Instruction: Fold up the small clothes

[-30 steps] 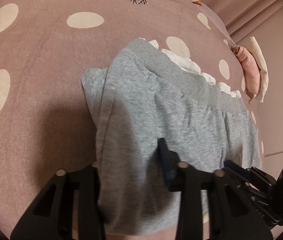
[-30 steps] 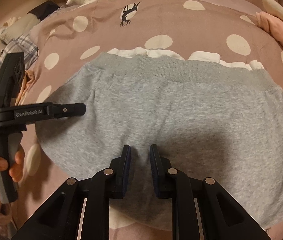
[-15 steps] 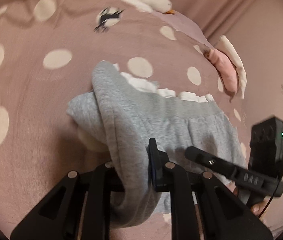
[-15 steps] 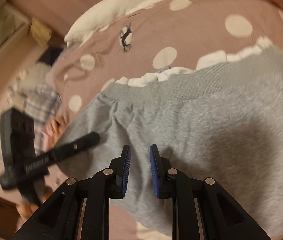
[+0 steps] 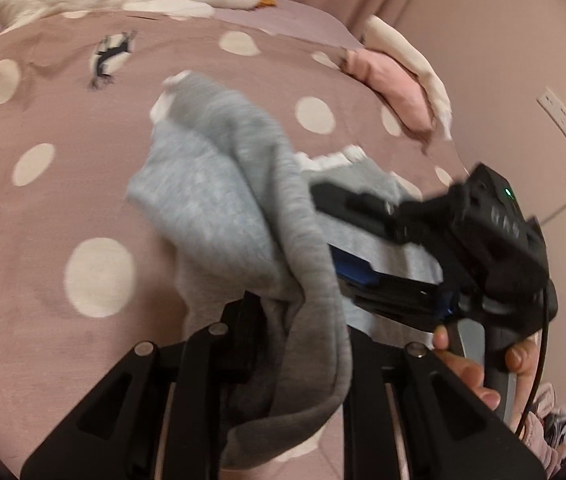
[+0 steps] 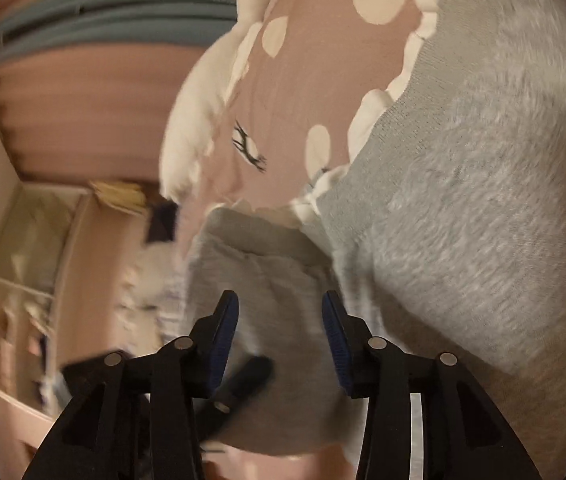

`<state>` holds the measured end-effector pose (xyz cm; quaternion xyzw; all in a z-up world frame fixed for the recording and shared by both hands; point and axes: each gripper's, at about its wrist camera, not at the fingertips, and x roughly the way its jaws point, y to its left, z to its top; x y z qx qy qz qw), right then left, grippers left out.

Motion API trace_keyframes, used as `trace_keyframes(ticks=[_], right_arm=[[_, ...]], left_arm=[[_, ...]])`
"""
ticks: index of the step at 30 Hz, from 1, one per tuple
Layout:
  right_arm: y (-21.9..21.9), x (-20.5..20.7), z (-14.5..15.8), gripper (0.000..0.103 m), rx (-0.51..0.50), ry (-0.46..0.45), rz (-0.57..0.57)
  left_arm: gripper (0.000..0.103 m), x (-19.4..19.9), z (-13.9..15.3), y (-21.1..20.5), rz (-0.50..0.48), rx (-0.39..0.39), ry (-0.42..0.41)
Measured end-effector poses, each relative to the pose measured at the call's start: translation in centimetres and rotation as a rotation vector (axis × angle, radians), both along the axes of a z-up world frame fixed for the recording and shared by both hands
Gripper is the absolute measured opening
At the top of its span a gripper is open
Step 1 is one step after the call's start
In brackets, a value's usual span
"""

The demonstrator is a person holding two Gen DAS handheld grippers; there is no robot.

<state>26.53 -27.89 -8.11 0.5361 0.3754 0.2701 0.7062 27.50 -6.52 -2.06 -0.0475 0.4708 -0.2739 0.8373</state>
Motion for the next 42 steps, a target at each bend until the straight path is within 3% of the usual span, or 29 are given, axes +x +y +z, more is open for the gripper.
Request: trace_keyframes(ticks=[4, 7, 10, 13, 17, 24, 26, 31, 34, 36, 38, 42], right_arm=[[-0.5, -0.4, -0.7, 0.063, 0.105, -0.001, -0.028], [-1.1, -0.8, -1.0, 0.065, 0.136, 0.006, -0.045], [-1.1, -0.9, -0.7, 0.065, 0.088, 0.022, -0.038], [-0.5, -0.2, 0.2, 0.065, 0.02, 0.037, -0.009], [-0.9, 0.1, 0.8, 0.067, -0.021, 0.036, -0.001], [-1.6, -0.1, 0.6, 0.073, 0.024, 0.034, -0.003], [-1.4, -0.1, 0.7, 0.073, -0.009, 0.031, -0.009], [0.3, 0.3, 1.8, 0.073, -0.249, 0.036, -0.015], [1.5, 0.7, 2.6, 0.055, -0.413, 0.023, -0.028], [2.4, 1.2, 2.8, 0.032, -0.515, 0.019, -0.02], [3.1, 1.6, 2.9, 0.017, -0.627, 0.019, -0.009], [2.9, 1.5, 3.6, 0.012, -0.661, -0.018, -0.012]], left_arm=[[0.031, 0.1, -0.7, -0.9, -0.024, -0.04, 0.026], [0.043, 0.0, -1.0, -1.2, -0.043, -0.081, 0.058], [0.053, -0.6, -0.7, -1.5, -0.085, -0.122, 0.064], [0.057, -1.8, -0.1, -2.0, -0.151, -0.137, 0.056], [0.057, -3.3, 0.3, -1.4, -0.162, -0.113, 0.018], [0.057, -4.7, -0.4, 3.4, -0.088, -0.175, 0.065], [0.057, -5.0, -0.9, 4.5, -0.061, -0.169, 0.074], [0.058, -5.1, -2.5, 6.7, 0.036, -0.119, 0.101], [0.058, -5.3, -3.6, 7.9, 0.066, -0.136, 0.145], [0.058, -5.5, -4.0, 8.1, 0.08, -0.139, 0.165], [0.058, -5.5, -4.2, 8.2, 0.088, -0.146, 0.178], [0.058, -5.5, -4.0, 8.3, 0.095, -0.155, 0.186]])
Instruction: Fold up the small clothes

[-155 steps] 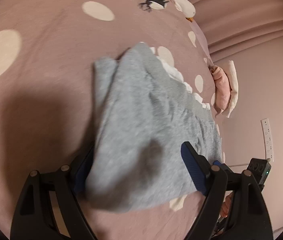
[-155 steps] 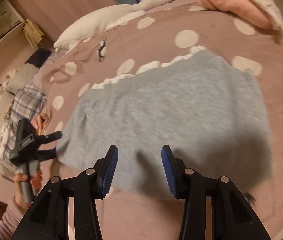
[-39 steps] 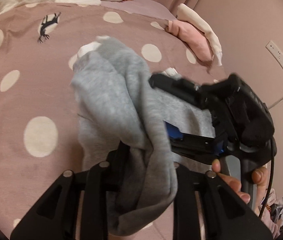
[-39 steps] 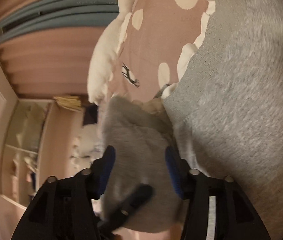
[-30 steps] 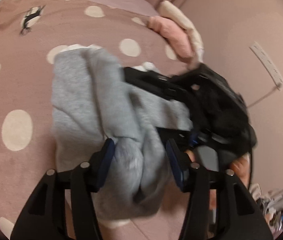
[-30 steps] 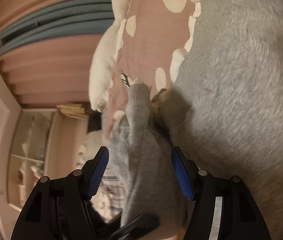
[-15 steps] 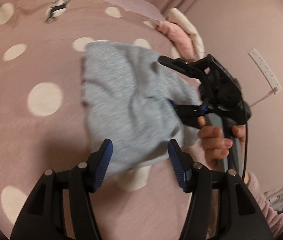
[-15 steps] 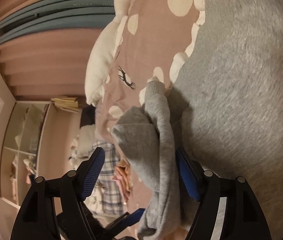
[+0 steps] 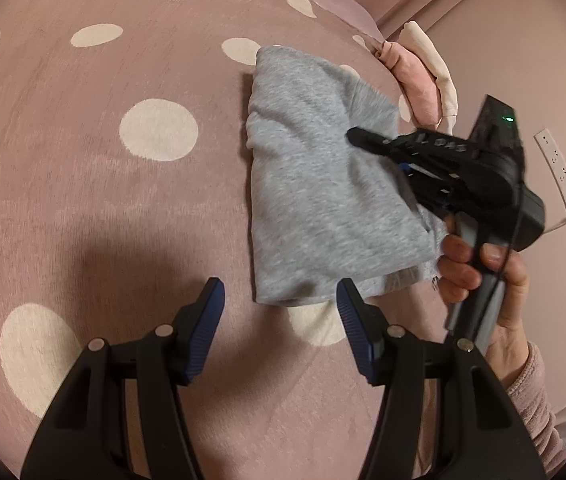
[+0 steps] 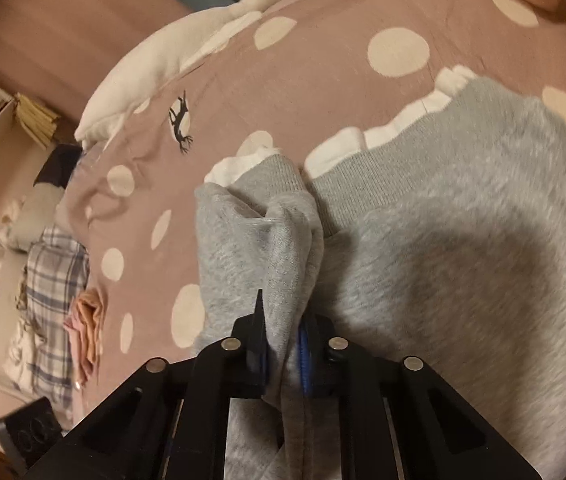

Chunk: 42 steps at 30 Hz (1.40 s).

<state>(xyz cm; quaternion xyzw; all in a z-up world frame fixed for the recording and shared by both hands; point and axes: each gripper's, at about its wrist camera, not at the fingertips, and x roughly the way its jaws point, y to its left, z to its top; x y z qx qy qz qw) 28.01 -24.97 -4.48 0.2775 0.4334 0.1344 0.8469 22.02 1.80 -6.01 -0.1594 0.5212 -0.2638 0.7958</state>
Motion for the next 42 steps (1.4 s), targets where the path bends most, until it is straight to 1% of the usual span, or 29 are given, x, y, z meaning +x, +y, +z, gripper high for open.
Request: trace_keyframes(ticks=[2, 5, 8, 11, 15, 19, 24, 29, 34, 37, 41, 42], right_arm=[[-0.9, -0.5, 1.1, 0.012, 0.027, -0.036, 0.005], [-3.1, -1.2, 3.4, 0.011, 0.036, -0.098, -0.016], [-5.2, -1.7, 4.7, 0.011, 0.034, -0.13, -0.051], [-7.8, -2.2, 5.3, 0.011, 0.029, -0.141, -0.085], [-11.1, -3.1, 4.8, 0.011, 0.02, -0.134, -0.148], [-13.1, -3.5, 3.9, 0.011, 0.019, -0.111, -0.195], [-14.1, -3.3, 2.7, 0.011, 0.0, -0.079, -0.223], [-14.7, -3.0, 2.1, 0.011, -0.022, -0.061, -0.236], [-16.0, -3.0, 1.5, 0.011, -0.057, -0.041, -0.283], [-16.9, -3.1, 1.1, 0.011, -0.062, -0.027, -0.29], [-17.5, -3.7, 1.1, 0.011, -0.065, -0.036, -0.285], [-17.6, -4.0, 1.4, 0.011, -0.062, -0.044, -0.282]], left_arm=[[0.058, -0.1, 0.2, 0.0, 0.002, -0.001, -0.001], [0.058, -0.3, 0.3, 0.0, -0.003, -0.007, -0.002], [0.058, -0.3, 0.4, -0.5, -0.005, -0.004, -0.005], [0.058, 0.0, 0.5, -0.9, -0.007, -0.011, -0.004], [0.058, 0.6, 0.9, -1.9, -0.014, -0.017, -0.004], [0.058, 1.3, 1.7, -3.7, -0.039, -0.019, -0.019], [0.058, 2.3, 2.9, -6.3, -0.075, -0.021, -0.044], [0.058, 3.1, 4.2, -8.9, -0.102, -0.054, -0.077], [0.058, 3.7, 4.5, -11.8, -0.135, -0.062, -0.094], [0.058, 3.9, 4.2, -13.5, -0.163, -0.031, -0.11], [0.061, 4.7, 2.8, -15.0, -0.186, 0.012, -0.09], [0.062, 4.7, 2.4, -15.3, -0.194, 0.036, -0.091]])
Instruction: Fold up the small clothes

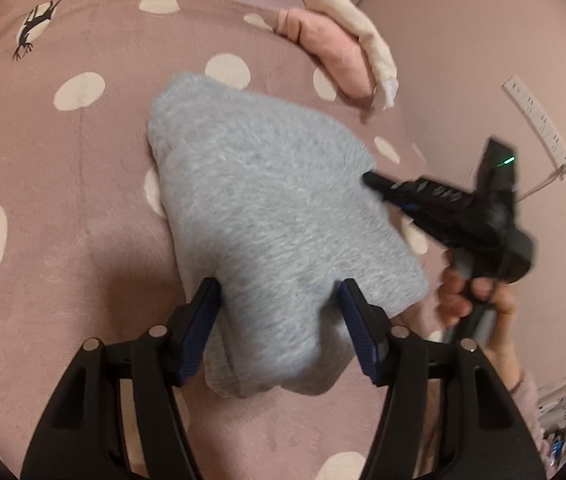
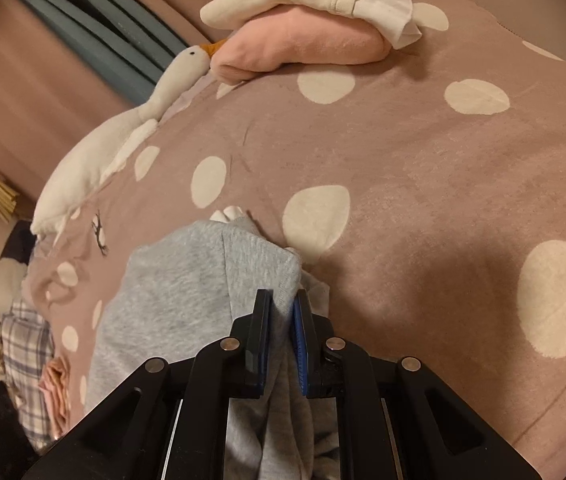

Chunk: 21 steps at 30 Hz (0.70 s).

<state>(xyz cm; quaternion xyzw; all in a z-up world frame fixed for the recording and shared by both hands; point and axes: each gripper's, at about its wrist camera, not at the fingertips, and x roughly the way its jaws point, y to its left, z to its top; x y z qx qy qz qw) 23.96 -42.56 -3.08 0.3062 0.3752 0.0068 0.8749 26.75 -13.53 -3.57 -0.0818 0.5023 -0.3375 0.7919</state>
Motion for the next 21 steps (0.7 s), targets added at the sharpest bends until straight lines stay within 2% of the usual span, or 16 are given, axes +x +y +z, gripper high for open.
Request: trace_keyframes(ticks=[5, 10, 13, 15, 17, 19, 21], right_arm=[[0.6, -1.8, 2.3, 0.012, -0.067, -0.058, 0.031], [3.2, -4.3, 3.8, 0.012, -0.107, -0.095, 0.157], [5.2, -5.4, 3.7, 0.012, -0.157, -0.091, 0.228], [6.2, -5.5, 3.4, 0.012, -0.189, -0.073, 0.254], [7.0, -5.1, 2.5, 0.012, -0.266, -0.029, 0.264], [7.3, -4.4, 1.2, 0.012, -0.37, 0.043, 0.237], [6.8, -3.8, -0.3, 0.012, -0.367, 0.09, 0.232]], left_arm=[[0.063, -0.3, -1.1, -1.2, -0.025, 0.092, -0.019], [0.07, -0.1, -1.6, -1.4, -0.026, 0.099, -0.008], [0.072, -0.3, -2.1, -2.1, -0.053, 0.142, -0.004], [0.072, -0.4, -2.5, -2.5, -0.072, 0.195, -0.003], [0.072, -0.4, -2.9, -2.6, -0.077, 0.226, 0.003], [0.072, -0.2, -3.3, -2.6, -0.073, 0.229, 0.024], [0.073, -0.1, -4.0, -2.2, -0.066, 0.216, 0.06]])
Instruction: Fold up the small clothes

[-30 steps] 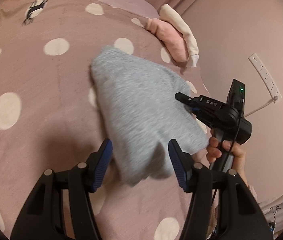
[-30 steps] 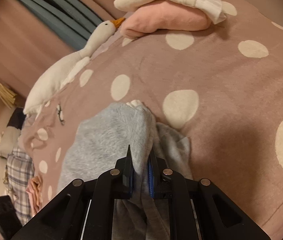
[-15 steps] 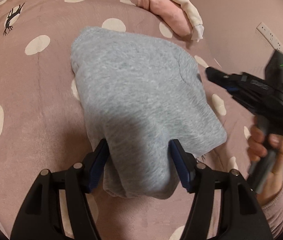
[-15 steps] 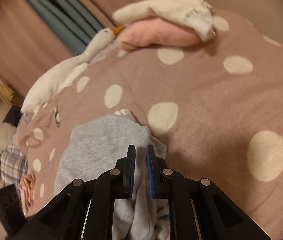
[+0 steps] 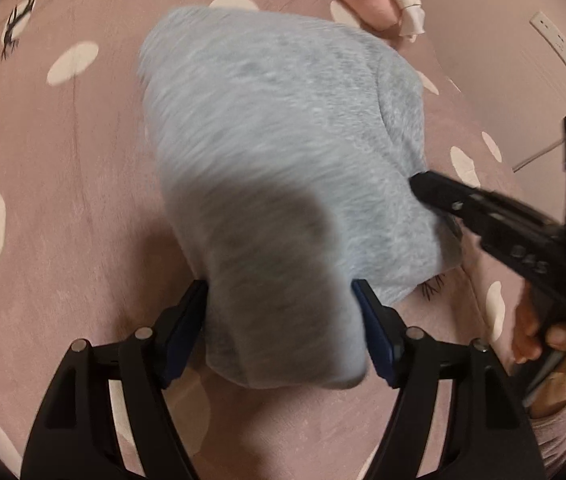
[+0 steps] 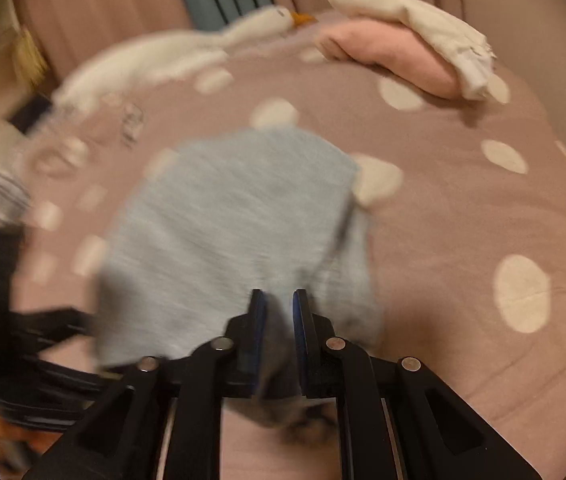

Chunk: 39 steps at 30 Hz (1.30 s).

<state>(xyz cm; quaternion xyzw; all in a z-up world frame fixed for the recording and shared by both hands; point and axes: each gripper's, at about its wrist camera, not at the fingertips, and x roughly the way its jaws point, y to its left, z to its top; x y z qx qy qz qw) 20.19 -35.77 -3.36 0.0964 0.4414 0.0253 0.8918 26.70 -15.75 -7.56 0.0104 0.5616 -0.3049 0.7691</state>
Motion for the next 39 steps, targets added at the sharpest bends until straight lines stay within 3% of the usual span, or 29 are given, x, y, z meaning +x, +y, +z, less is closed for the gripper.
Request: trace_keyframes(ticks=[3, 7, 11, 16, 18, 20, 22, 28, 30, 33, 39], right_arm=[[-0.8, 0.5, -1.4, 0.011, 0.031, 0.02, -0.018], [-1.7, 0.3, -1.5, 0.011, 0.084, 0.01, -0.027], [-2.2, -0.8, -0.1, 0.011, 0.092, -0.038, -0.041], [-1.7, -2.7, 2.4, 0.012, 0.111, -0.13, -0.007], [-0.8, -2.8, 3.1, 0.012, 0.125, -0.146, 0.03], [0.5, -2.6, 3.6, 0.012, 0.128, -0.152, 0.077], [1.9, -2.0, 3.5, 0.012, 0.104, -0.144, 0.109], [2.8, 0.5, -0.1, 0.012, -0.002, -0.014, 0.093], [2.2, 1.0, -1.7, 0.012, -0.04, 0.032, 0.061], [1.3, 0.9, -2.4, 0.011, 0.01, 0.022, 0.05], [2.4, 1.1, -2.2, 0.011, -0.055, 0.036, 0.052]], left_arm=[[0.073, 0.0, -0.4, 0.4, 0.006, -0.016, 0.02], [0.071, -1.6, 1.3, 1.4, -0.015, -0.035, -0.021], [0.071, -2.4, 4.2, 3.2, -0.021, -0.075, -0.099], [0.071, -1.8, 7.5, 4.9, 0.046, -0.19, -0.166], [0.066, -1.1, 7.7, 4.6, 0.075, -0.228, -0.168], [0.055, -0.4, 7.3, 4.0, 0.089, -0.246, -0.155], [0.045, 0.3, 6.4, 3.1, 0.095, -0.238, -0.133], [0.045, 0.4, 4.9, 2.3, 0.054, -0.192, -0.126], [0.045, 0.1, 4.3, 1.4, 0.021, -0.127, -0.153], [0.045, -0.6, 4.3, 0.3, -0.009, -0.063, -0.21], [0.045, -0.5, 4.2, 1.0, -0.013, -0.07, -0.205]])
